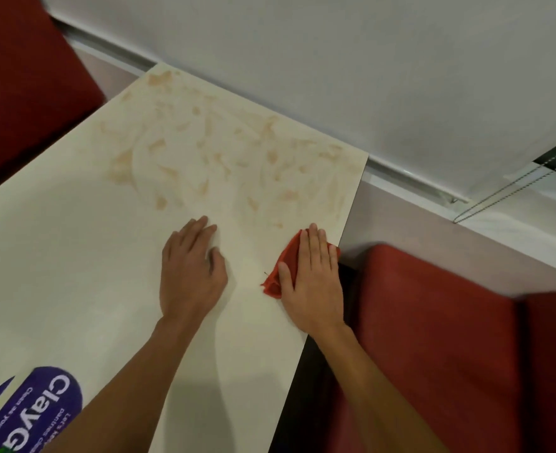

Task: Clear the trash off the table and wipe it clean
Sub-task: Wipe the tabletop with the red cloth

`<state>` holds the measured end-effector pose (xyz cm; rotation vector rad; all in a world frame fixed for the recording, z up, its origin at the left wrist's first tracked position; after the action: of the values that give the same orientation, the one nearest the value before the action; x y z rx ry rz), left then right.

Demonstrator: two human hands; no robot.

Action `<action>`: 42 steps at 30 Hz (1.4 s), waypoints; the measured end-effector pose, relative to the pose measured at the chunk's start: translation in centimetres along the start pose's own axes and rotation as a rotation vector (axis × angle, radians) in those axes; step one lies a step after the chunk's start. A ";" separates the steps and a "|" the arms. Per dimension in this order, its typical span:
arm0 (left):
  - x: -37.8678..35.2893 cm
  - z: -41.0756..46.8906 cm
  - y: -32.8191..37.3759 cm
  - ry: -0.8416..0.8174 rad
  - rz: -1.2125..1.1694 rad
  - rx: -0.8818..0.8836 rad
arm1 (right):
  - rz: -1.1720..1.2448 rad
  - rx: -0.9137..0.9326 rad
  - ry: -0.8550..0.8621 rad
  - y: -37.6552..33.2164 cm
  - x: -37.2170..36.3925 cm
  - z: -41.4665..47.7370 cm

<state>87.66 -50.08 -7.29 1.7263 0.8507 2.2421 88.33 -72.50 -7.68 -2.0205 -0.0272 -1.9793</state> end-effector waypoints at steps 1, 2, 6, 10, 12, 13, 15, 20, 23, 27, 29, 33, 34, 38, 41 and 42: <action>0.0 0.1 0.0 0.002 0.001 0.004 | -0.001 -0.009 0.004 0.4 -0.1 0.8; -0.1 0.2 0.0 -0.001 -0.003 0.004 | -0.010 -0.039 0.020 1.1 -0.2 2.2; 0.0 0.1 -0.1 -0.009 -0.021 0.011 | -0.022 -0.197 -0.012 4.7 0.3 9.2; 0.0 0.1 -0.1 0.000 -0.021 0.026 | -0.004 -0.214 0.004 4.1 0.2 8.7; 0.0 0.1 0.1 0.004 -0.010 0.034 | -0.017 -0.142 0.040 1.7 0.0 4.8; 0.0 0.1 0.1 0.002 -0.004 0.038 | -0.016 -0.096 0.033 0.9 -0.1 2.8; 0.0 0.2 0.2 -0.002 -0.001 0.036 | -0.004 -0.022 0.007 0.8 -0.2 1.4; 0.1 0.1 0.0 0.001 -0.017 0.037 | -0.030 -0.156 -0.002 5.4 0.5 9.6; 0.1 0.1 0.0 0.014 -0.015 0.043 | -0.045 -0.215 -0.015 5.3 0.6 11.0; 0.1 0.1 0.2 0.008 -0.018 0.050 | -0.020 0.045 -0.021 0.2 0.5 3.6; 0.1 0.1 0.2 0.005 -0.009 0.050 | -0.011 0.144 -0.069 -0.7 0.5 0.4; 0.2 0.1 -0.1 0.040 -0.010 0.052 | -0.024 -0.006 0.004 2.0 0.6 3.9; 0.3 0.1 -0.1 0.047 -0.007 0.059 | -0.031 -0.080 0.011 2.3 0.6 6.0; 0.2 0.1 -0.3 0.061 0.009 0.073 | -0.028 -0.067 -0.013 0.0 0.3 9.7; 0.3 0.1 -0.3 0.055 0.010 0.080 | -0.030 0.151 -0.029 -1.0 0.1 5.1; 0.3 0.0 -0.4 0.050 0.011 0.086 | -0.033 0.156 -0.026 -0.1 0.2 4.0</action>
<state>87.47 -49.65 -7.24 1.7216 0.9645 2.2971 92.22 -71.54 -7.46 -1.9573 -0.2158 -1.9068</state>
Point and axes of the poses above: each hand's wrist, its own z-axis towards the middle knuckle, its own x-axis out of the back of the hand, y = z × x, the point moved 4 cm from there along z, towards the middle knuckle, and after that the axes turned 7 degrees about x, right-handed, at the moved point
